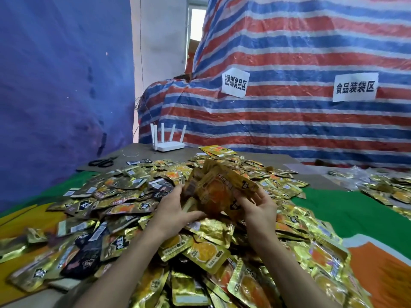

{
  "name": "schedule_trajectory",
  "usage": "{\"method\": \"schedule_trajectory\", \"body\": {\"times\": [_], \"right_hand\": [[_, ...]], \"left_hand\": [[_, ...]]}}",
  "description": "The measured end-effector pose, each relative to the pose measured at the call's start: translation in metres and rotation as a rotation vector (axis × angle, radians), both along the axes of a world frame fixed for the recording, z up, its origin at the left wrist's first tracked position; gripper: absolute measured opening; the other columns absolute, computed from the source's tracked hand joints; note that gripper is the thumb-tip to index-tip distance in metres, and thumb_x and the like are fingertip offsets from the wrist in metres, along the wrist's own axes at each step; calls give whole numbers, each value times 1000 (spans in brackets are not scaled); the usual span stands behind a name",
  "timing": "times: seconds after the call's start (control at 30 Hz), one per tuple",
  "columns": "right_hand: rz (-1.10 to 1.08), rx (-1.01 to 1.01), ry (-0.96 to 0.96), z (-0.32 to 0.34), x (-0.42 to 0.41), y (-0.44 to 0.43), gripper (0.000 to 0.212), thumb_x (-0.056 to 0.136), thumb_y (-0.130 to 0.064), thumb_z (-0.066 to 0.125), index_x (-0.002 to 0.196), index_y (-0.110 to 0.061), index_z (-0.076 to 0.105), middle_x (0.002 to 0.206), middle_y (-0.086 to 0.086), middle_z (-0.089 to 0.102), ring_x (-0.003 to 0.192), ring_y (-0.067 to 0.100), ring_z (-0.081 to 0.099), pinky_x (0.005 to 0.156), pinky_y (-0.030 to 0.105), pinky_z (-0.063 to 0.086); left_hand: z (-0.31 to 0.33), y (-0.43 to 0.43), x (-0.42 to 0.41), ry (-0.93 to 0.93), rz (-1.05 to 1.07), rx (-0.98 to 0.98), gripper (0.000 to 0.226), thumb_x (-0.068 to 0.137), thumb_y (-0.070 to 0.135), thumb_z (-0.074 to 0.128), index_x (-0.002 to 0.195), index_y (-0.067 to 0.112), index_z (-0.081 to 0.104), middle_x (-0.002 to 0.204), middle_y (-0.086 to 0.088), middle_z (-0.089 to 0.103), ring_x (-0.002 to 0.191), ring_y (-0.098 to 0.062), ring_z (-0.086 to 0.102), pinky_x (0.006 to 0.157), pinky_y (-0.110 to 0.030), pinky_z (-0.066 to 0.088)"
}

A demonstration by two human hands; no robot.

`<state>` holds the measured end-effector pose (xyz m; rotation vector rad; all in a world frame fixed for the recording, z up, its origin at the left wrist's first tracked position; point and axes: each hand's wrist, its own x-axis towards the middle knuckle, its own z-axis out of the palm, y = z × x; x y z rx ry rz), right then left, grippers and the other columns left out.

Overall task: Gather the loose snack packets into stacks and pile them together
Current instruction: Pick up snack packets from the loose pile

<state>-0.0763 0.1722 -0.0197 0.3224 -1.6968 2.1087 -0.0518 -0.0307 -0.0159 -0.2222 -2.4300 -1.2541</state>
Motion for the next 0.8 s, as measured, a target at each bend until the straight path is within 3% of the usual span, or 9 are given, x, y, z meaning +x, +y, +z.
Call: {"method": "schedule_trajectory", "body": {"times": [0.1,0.17,0.3,0.37,0.47,0.53,0.67,0.73,0.8], "right_hand": [[-15,-98,-66,0,2,4,17,89,-6,73,101,-18,73,96,2,78,93,28,75,79,47,62],[-23,-38,-47,0,3,10,13,88,-10,75,98,-17,72,93,4,78,90,28,75,75,46,63],[-77,359,176,6,5,24,16,85,-15,80,83,-11,65,81,0,71,75,16,68,64,25,55],[-10,535,222,9,6,28,23,82,-14,83,94,-21,64,87,-11,71,77,4,67,66,18,53],[110,660,218,10,13,20,56,79,-13,85,118,-40,55,108,-22,71,101,1,69,83,19,56],[61,662,263,6,15,12,50,80,-16,84,115,-41,60,107,-22,71,103,-1,68,85,18,55],[81,487,149,7,18,6,27,85,-5,76,103,-24,73,102,-3,76,98,15,72,85,49,60],[114,394,109,9,21,5,25,86,0,73,100,-21,73,99,1,77,95,20,74,82,51,61],[111,278,74,11,22,3,22,87,-2,74,98,-21,73,97,0,78,93,20,74,78,43,62]], "left_hand": [[0,-4,1,78,37,66,23,79,21,85,85,31,66,70,8,69,58,1,63,53,-10,42],[0,-3,4,127,30,126,17,84,15,80,76,25,70,61,0,68,52,-8,64,51,-16,45],[8,2,9,176,-51,312,4,91,14,73,93,17,73,81,0,74,75,-16,71,66,-31,58],[13,7,11,217,-96,431,5,92,11,70,96,14,71,86,2,75,82,-13,71,67,-24,58],[22,12,16,252,-149,531,9,93,9,66,99,16,69,89,7,76,84,-5,71,66,-17,55],[25,11,15,245,-179,578,14,92,8,66,102,18,68,93,6,77,88,-7,72,67,-18,56],[23,5,11,229,-107,694,15,89,9,70,100,20,69,94,1,78,86,-18,74,66,-28,60],[22,5,11,208,-83,799,18,90,7,70,102,21,69,93,2,78,80,-18,74,63,-27,59],[22,5,11,178,-90,912,24,87,10,71,108,22,69,99,1,78,83,-17,74,66,-30,59]]}}
